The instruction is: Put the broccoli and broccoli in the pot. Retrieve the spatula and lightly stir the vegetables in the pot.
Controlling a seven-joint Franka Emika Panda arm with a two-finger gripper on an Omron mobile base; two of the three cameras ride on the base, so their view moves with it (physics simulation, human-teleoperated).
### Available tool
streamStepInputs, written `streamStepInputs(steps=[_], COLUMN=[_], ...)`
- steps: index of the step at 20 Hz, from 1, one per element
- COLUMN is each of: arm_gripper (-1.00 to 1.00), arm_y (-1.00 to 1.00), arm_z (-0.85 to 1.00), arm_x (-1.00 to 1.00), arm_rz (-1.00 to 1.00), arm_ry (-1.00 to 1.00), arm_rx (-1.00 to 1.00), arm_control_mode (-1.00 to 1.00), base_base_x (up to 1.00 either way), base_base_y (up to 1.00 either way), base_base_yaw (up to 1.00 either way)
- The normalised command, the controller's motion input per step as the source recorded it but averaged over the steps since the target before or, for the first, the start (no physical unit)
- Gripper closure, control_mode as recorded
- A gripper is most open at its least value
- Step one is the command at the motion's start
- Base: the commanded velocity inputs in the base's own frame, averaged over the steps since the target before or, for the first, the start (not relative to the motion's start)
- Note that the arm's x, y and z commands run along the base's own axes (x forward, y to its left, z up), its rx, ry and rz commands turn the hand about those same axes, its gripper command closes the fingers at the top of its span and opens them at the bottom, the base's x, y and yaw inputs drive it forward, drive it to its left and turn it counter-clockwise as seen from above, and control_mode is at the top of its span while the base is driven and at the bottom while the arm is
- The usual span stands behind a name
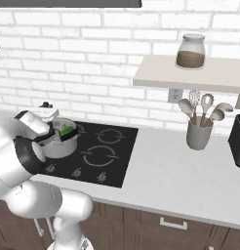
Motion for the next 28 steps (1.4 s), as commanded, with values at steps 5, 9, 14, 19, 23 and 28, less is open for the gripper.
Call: streamStepInputs(steps=[5, 9, 14, 19, 23, 28], arm_gripper=[1.0, 1.0, 1.0, 1.0, 1.0, 1.0], arm_y=[-0.21, -0.13, 0.18, 0.6, 0.39, 0.03], arm_z=[0.0, -0.11, -0.87, -0.66, -0.41, -0.28], arm_x=[-0.06, 0.0, 0.14, 0.39, 0.3, 0.0], arm_rz=[-0.07, -0.03, 0.04, 0.15, 0.15, 0.08], arm_ry=[0.08, 0.03, -0.04, -0.2, -0.22, -0.14], arm_rx=[-0.16, -0.14, 0.0, 0.08, 0.28, 0.45], arm_control_mode=[-1.0, -1.0, -1.0, -1.0, -1.0, -1.0], base_base_x=[0.0, 0.0, 0.0, 0.0, 0.0, 0.0], base_base_y=[0.0, 0.0, 0.0, 0.0, 0.0, 0.0], base_base_yaw=[0.0, 0.0, 0.0, 0.0, 0.0, 0.0])
